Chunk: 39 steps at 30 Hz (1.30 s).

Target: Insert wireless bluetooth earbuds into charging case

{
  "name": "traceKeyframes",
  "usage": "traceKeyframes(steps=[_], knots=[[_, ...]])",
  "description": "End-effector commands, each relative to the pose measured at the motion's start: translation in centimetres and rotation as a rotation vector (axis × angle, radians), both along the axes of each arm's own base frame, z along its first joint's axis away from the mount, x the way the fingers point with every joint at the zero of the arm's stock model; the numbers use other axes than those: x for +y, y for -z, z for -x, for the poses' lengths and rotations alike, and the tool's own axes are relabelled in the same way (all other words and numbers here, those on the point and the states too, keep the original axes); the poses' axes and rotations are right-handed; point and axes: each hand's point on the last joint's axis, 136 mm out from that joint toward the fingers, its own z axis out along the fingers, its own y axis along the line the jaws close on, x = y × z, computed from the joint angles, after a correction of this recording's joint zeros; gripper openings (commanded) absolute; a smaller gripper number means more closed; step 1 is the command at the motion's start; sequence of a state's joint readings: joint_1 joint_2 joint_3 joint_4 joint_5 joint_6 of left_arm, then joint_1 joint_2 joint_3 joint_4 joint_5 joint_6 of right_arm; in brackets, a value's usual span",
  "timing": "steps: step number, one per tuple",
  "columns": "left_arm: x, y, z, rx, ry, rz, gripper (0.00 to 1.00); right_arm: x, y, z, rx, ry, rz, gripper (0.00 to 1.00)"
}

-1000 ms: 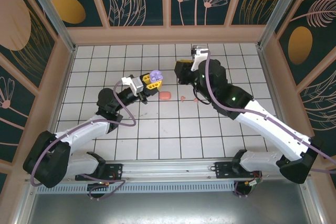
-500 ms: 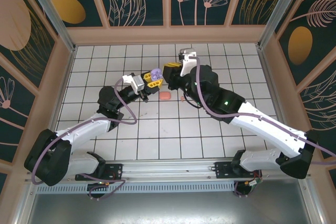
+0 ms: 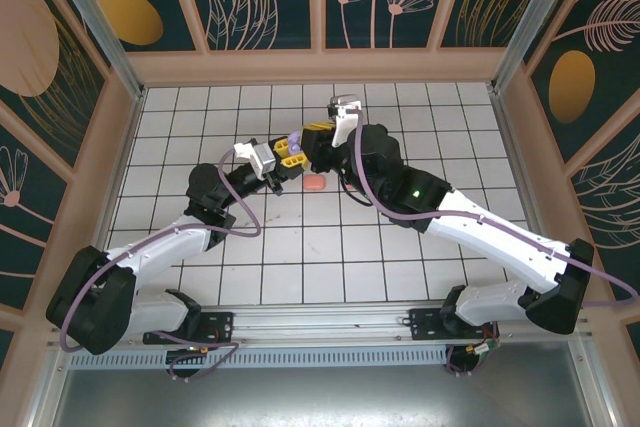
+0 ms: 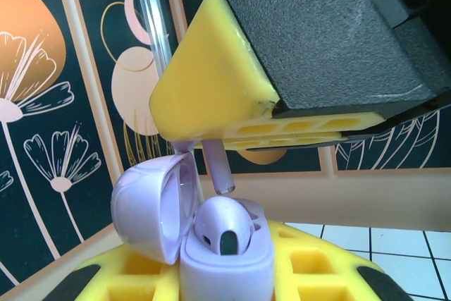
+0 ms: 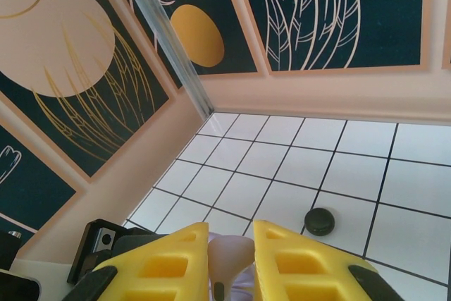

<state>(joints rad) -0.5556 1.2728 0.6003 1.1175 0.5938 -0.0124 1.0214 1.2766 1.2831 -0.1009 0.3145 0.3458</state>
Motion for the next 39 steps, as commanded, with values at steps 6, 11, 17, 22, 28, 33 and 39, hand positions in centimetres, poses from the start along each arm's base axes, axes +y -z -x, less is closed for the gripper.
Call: traceKeyframes(steps=[6,11,17,22,28,33,39], knots=[[-0.1,-1.4,0.2,-0.03,0.009,0.022,0.0,0.4,-1.5,0.6,-0.013,-0.017,-0.061,0.19],[-0.1,-1.6,0.2,-0.027,0.007,0.023,0.0,0.5,-1.0,0.7,-0.002,-0.016,-0.055,0.18],[0.0,-1.6,0.1,-0.025,0.002,0.024,0.0,0.3,-0.4,0.7,0.006,-0.007,-0.053,0.18],[0.0,-1.8,0.2,-0.03,0.004,0.027,0.0,0.1,0.5,0.5,0.015,0.012,-0.033,0.18],[0.1,-2.1,0.4,-0.037,0.003,0.032,0.0,-0.1,1.4,0.5,0.024,0.018,-0.02,0.18],[0.2,-2.2,0.4,-0.034,0.001,0.035,0.0,0.2,2.1,0.6,0.032,0.003,-0.005,0.18],[0.2,-2.3,0.4,-0.034,0.001,0.043,0.0,0.3,2.9,0.8,0.035,-0.002,0.021,0.18]])
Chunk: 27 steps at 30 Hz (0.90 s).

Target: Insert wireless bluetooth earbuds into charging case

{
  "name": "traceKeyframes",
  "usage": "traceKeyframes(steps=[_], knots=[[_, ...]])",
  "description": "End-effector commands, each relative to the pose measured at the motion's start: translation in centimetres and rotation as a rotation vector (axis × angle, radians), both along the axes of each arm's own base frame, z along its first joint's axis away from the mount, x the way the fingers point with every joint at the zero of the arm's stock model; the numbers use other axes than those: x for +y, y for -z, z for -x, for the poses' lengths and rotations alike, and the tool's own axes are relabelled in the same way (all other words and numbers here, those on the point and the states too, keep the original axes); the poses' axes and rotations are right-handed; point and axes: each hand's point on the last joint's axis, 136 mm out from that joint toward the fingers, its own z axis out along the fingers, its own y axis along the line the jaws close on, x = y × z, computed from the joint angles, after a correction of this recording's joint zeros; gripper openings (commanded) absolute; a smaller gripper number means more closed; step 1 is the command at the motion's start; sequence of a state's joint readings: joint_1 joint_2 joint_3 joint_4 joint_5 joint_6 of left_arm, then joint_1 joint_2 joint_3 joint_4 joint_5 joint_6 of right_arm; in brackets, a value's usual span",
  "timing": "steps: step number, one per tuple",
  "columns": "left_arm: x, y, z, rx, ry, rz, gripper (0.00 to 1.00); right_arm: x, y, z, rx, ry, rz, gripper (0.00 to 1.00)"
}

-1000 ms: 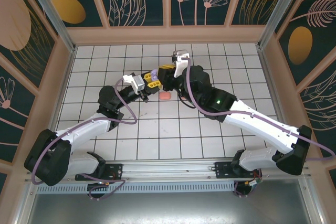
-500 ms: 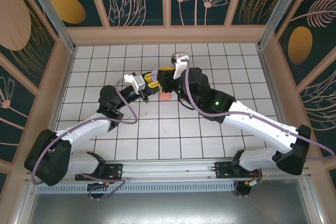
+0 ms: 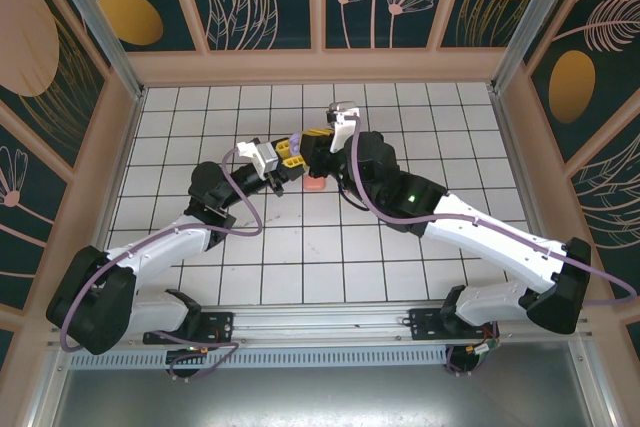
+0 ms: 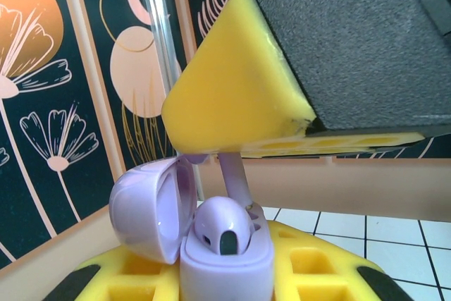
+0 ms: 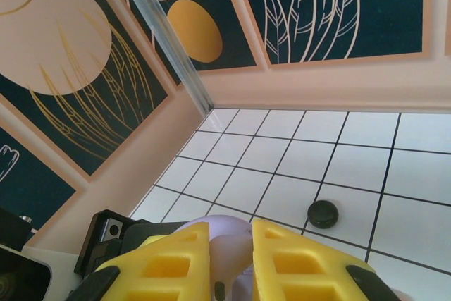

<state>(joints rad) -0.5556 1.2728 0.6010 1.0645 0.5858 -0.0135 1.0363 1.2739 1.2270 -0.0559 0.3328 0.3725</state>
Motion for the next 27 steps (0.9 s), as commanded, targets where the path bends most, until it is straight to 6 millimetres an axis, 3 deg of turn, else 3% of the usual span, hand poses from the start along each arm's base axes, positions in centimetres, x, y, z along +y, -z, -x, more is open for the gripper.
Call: traceKeyframes(steps=[1,19,23,27], knots=[[0.4,-3.5,0.9,-0.08,0.008,0.072,0.0,0.0,1.6,0.6,0.014,-0.007,0.04,0.17],[0.6,-4.1,1.1,-0.086,0.012,0.093,0.0,1.1,4.2,0.5,0.005,0.005,0.156,0.18],[0.6,-3.8,1.1,-0.08,0.011,0.088,0.0,0.6,3.1,0.0,0.015,0.052,0.13,0.29],[0.5,-3.5,0.9,-0.067,0.011,0.083,0.0,-0.4,0.8,-0.5,0.012,0.097,0.067,0.48]])
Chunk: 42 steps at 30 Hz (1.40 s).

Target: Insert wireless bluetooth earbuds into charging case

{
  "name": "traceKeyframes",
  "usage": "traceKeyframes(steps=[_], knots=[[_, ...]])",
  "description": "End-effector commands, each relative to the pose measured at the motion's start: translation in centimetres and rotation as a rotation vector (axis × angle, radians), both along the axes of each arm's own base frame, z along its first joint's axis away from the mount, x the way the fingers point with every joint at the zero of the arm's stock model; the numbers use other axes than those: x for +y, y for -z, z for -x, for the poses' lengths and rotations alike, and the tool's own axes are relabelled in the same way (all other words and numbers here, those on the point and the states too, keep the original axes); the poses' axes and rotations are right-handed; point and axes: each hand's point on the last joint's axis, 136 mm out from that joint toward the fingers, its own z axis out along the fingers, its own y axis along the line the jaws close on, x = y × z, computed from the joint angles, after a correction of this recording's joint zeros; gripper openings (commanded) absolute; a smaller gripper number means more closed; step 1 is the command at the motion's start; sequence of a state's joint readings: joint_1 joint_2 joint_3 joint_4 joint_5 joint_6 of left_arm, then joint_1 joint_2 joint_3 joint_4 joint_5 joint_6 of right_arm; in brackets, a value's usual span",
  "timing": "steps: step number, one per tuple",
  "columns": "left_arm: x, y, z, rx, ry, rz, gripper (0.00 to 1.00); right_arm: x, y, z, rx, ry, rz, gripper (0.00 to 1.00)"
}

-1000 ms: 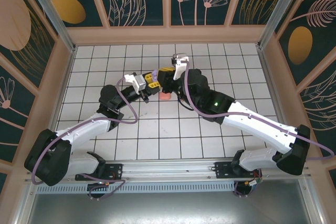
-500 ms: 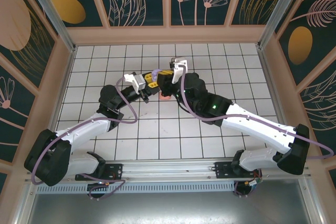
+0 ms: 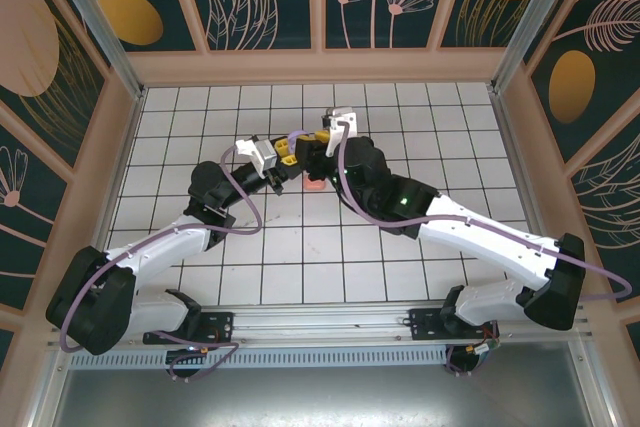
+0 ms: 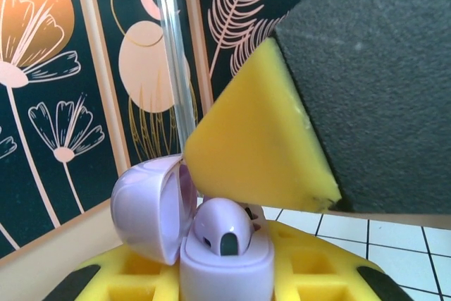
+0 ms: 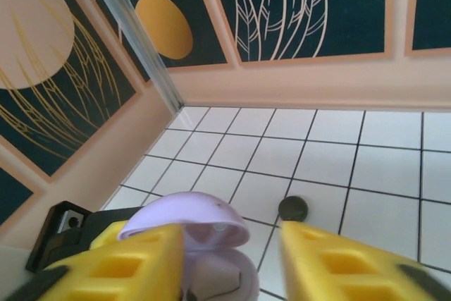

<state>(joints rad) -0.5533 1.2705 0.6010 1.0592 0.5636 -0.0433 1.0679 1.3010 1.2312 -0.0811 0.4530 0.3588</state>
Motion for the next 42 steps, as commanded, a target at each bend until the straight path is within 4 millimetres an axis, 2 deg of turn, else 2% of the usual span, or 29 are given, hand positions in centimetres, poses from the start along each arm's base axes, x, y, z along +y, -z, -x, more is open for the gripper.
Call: traceKeyframes(steps=[1,5,11,15,18,21,24,27,29,31,38,42], knots=[[0.3,-3.3,1.3,-0.099,0.025,0.066,0.0,-0.3,-1.3,0.0,0.013,0.02,-0.025,0.52],[0.3,-3.0,1.3,-0.092,0.027,0.064,0.0,-1.0,-4.6,0.5,-0.015,-0.008,-0.128,0.65],[0.2,-2.4,1.2,-0.083,0.027,0.056,0.0,-2.1,-8.3,1.5,-0.036,-0.07,-0.245,0.68],[0.1,-2.1,1.3,-0.076,0.031,0.051,0.0,-3.1,-9.0,1.5,-0.022,-0.073,-0.26,0.69],[0.1,-1.7,1.4,-0.069,0.038,0.045,0.0,-3.9,-8.4,0.8,0.0,-0.053,-0.237,0.67],[0.0,-1.3,1.7,-0.058,0.054,0.036,0.0,-4.7,-7.1,-0.5,0.052,-0.044,-0.212,0.6],[-0.2,-0.8,1.9,-0.043,0.075,0.023,0.0,-5.2,-6.0,-1.8,0.091,-0.04,-0.179,0.48],[-0.4,-0.3,2.1,-0.027,0.094,0.012,0.0,-5.0,-5.3,-2.8,0.124,-0.054,-0.136,0.31],[-0.5,0.0,2.2,-0.017,0.105,0.004,0.0,-4.5,-4.8,-3.5,0.146,-0.07,-0.109,0.22],[-0.6,0.2,2.2,-0.01,0.113,0.002,0.0,-3.7,-4.2,-4.1,0.169,-0.089,-0.086,0.18],[-0.8,0.5,2.1,0.007,0.125,-0.004,0.0,0.2,-1.5,-5.6,0.265,-0.205,-0.013,0.11],[-0.9,0.5,2.0,0.005,0.123,-0.011,0.0,1.4,0.1,-5.8,0.314,-0.243,0.025,0.08]])
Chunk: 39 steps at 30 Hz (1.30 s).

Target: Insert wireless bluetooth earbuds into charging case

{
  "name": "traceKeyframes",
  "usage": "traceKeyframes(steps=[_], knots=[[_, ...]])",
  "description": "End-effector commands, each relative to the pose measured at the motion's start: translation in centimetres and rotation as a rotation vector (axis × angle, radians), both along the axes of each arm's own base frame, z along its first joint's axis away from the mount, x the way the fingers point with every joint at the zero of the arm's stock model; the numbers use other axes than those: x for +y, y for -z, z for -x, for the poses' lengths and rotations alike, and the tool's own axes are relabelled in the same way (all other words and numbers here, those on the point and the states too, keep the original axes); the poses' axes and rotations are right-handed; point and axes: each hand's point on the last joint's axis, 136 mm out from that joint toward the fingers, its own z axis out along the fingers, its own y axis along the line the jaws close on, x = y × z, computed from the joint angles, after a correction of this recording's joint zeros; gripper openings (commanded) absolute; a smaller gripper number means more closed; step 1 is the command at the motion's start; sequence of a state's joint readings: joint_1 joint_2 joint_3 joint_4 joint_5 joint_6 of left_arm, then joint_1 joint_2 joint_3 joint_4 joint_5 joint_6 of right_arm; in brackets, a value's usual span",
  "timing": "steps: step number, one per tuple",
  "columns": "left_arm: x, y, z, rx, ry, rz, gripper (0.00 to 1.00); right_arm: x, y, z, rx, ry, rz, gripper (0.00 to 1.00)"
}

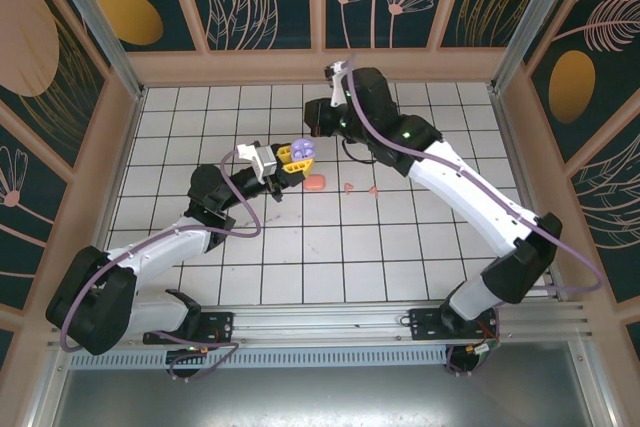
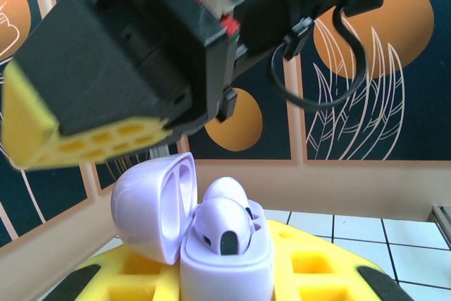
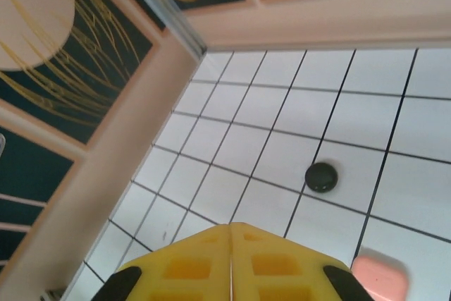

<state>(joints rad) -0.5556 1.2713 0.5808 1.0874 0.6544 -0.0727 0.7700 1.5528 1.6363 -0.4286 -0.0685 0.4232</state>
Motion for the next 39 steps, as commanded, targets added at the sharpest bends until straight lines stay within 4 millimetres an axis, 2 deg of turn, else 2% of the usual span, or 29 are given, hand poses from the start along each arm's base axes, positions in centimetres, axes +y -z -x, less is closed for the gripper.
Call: traceKeyframes(steps=[1,4,8,12,15,18,22,25,29,35,39], knots=[[-0.4,-0.1,0.3,-0.001,0.026,-0.003,0.0,0.7,0.4,0.9,0.036,-0.08,0.026,0.06],[-0.5,-0.2,0.0,0.004,0.025,-0.008,0.0,0.9,1.1,1.8,0.062,-0.121,0.032,0.02],[-0.6,-0.3,-0.2,-0.004,0.018,-0.013,0.0,0.6,2.4,4.4,0.089,-0.17,0.053,0.0],[-0.9,0.0,-0.6,0.007,0.021,-0.02,0.0,-0.4,2.0,6.7,0.073,-0.16,0.042,0.0],[-1.0,0.1,-0.9,0.022,0.024,-0.013,0.0,-2.8,1.2,6.1,0.039,-0.041,0.015,0.0],[-1.1,0.4,-1.1,0.045,0.025,-0.001,0.0,-6.0,0.2,4.9,0.0,0.106,-0.028,0.06],[-0.7,0.7,-1.3,0.08,0.005,0.011,0.0,-9.1,-0.4,4.4,-0.029,0.223,-0.094,0.19],[-0.3,1.4,-2.0,0.156,-0.034,0.037,0.0,-10.2,0.9,4.4,-0.022,0.267,-0.097,0.27],[0.6,3.6,-3.8,0.318,-0.126,0.07,0.0,-10.7,3.9,4.4,0.014,0.29,-0.064,0.3],[1.4,9.3,-6.8,0.609,-0.271,0.03,0.0,-11.0,9.2,4.7,0.088,0.31,-0.022,0.43],[2.2,12.7,-8.1,0.771,-0.315,0.011,0.0,-11.5,11.7,5.1,0.127,0.328,0.002,0.48]])
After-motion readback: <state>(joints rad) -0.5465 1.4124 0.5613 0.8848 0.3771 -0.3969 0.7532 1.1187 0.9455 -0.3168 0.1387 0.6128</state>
